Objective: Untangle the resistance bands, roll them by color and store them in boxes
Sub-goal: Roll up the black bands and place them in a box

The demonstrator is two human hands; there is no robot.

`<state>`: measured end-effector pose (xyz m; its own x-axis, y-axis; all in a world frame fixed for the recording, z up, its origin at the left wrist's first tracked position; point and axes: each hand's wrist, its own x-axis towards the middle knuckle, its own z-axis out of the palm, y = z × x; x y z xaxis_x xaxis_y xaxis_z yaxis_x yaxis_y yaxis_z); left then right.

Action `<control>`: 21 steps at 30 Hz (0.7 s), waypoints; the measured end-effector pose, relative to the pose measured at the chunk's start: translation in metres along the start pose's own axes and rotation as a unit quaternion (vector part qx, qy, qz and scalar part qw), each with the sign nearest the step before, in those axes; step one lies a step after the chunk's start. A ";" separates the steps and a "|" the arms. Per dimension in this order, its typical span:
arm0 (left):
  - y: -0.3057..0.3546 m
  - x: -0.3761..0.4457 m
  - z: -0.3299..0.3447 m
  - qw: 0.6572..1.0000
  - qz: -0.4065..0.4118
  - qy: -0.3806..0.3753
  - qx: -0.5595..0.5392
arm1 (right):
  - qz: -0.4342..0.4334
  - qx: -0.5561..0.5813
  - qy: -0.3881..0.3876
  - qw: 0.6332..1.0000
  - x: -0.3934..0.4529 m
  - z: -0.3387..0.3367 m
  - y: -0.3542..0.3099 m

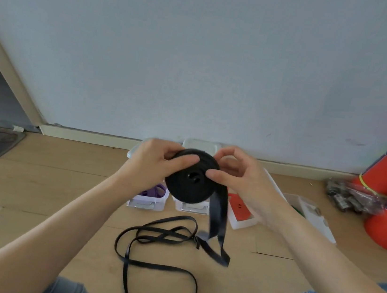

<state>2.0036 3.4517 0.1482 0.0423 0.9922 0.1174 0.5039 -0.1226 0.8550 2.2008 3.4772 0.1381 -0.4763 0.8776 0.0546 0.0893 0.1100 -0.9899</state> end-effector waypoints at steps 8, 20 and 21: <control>0.001 -0.001 -0.010 0.983 -0.095 -0.123 -0.095 | -0.030 -0.133 0.041 0.990 0.001 0.001 -0.001; 0.001 0.004 -0.008 0.999 -0.008 0.048 -0.011 | 0.030 -0.036 -0.004 0.999 0.000 0.005 0.003; 0.000 0.004 -0.007 0.997 -0.019 0.068 -0.026 | 0.031 -0.026 -0.004 0.999 0.000 0.009 0.003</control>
<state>1.9982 3.4555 0.1522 -0.0943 0.9843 0.1489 0.4582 -0.0899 0.8843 2.1934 3.4736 0.1340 -0.4763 0.8793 -0.0073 0.1645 0.0809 -0.9830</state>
